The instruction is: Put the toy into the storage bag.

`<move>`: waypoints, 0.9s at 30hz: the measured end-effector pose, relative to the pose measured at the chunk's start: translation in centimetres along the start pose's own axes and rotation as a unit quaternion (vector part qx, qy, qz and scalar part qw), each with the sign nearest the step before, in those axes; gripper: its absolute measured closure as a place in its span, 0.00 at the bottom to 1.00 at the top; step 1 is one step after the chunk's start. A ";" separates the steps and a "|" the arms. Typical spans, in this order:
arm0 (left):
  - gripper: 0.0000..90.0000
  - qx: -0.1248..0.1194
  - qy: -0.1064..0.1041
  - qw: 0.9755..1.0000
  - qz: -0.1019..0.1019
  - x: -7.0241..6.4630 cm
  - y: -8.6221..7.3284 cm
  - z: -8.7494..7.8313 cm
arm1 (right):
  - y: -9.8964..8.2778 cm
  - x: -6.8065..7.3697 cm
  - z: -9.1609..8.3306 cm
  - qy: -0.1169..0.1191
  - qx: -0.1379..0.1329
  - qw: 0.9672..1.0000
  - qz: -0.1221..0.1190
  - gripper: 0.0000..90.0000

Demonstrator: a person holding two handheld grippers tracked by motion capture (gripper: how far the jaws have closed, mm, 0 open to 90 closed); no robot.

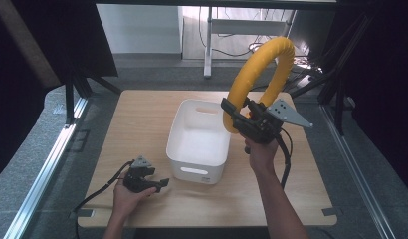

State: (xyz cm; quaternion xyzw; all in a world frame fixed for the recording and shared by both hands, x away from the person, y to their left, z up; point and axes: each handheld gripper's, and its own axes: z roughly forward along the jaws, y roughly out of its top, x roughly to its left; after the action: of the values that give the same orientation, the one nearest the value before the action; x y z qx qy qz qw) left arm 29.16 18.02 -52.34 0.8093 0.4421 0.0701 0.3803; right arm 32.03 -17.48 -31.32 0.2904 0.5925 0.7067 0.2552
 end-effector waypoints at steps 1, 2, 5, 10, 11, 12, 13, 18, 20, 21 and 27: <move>0.27 0.000 0.000 1.000 -0.001 0.0 0.0 0.0 | 0.0 0.1 0.0 0.000 -0.001 1.000 -0.001 0.54; 0.27 0.001 0.000 1.000 -0.001 0.0 0.0 0.0 | 0.0 0.2 0.1 0.003 -0.001 1.000 0.000 0.54; 0.27 0.001 -0.001 1.000 -0.001 0.0 0.0 0.0 | 0.1 0.5 0.3 0.007 0.000 1.000 -0.001 0.54; 0.27 0.002 -0.001 1.000 0.002 0.1 0.0 -0.1 | 0.2 1.1 0.8 0.014 -0.001 1.000 -0.008 0.54; 0.27 0.002 0.000 1.000 0.004 0.1 0.0 -0.1 | 0.2 1.3 1.0 0.016 0.000 1.000 -0.007 0.54; 0.27 0.002 0.000 1.000 0.002 0.1 0.0 -0.1 | 0.2 1.4 1.1 0.017 0.002 1.000 -0.009 0.54; 0.27 0.002 0.000 1.000 0.002 0.1 0.0 -0.1 | 0.2 1.6 1.3 0.019 0.002 1.000 -0.008 0.54; 0.27 0.002 0.000 1.000 0.002 0.1 0.0 -0.1 | -0.3 2.3 2.0 0.026 0.006 1.000 -0.010 0.54; 0.27 0.002 0.001 1.000 0.002 0.1 0.0 -0.1 | -0.4 2.5 2.3 0.030 0.008 0.999 -0.009 0.54; 0.27 0.002 0.000 1.000 0.002 0.1 0.0 -0.1 | -0.5 2.6 2.5 0.031 0.008 0.999 -0.008 0.54; 0.27 0.003 0.000 1.000 0.002 0.1 0.0 -0.1 | -0.8 3.5 3.3 0.040 0.008 0.999 -0.010 0.54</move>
State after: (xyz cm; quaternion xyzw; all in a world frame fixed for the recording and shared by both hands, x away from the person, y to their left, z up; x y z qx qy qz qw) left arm 29.17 18.14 -52.34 0.8111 0.4408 0.0692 0.3783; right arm 31.94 -12.61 -31.27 0.2580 0.6110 0.7101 0.2364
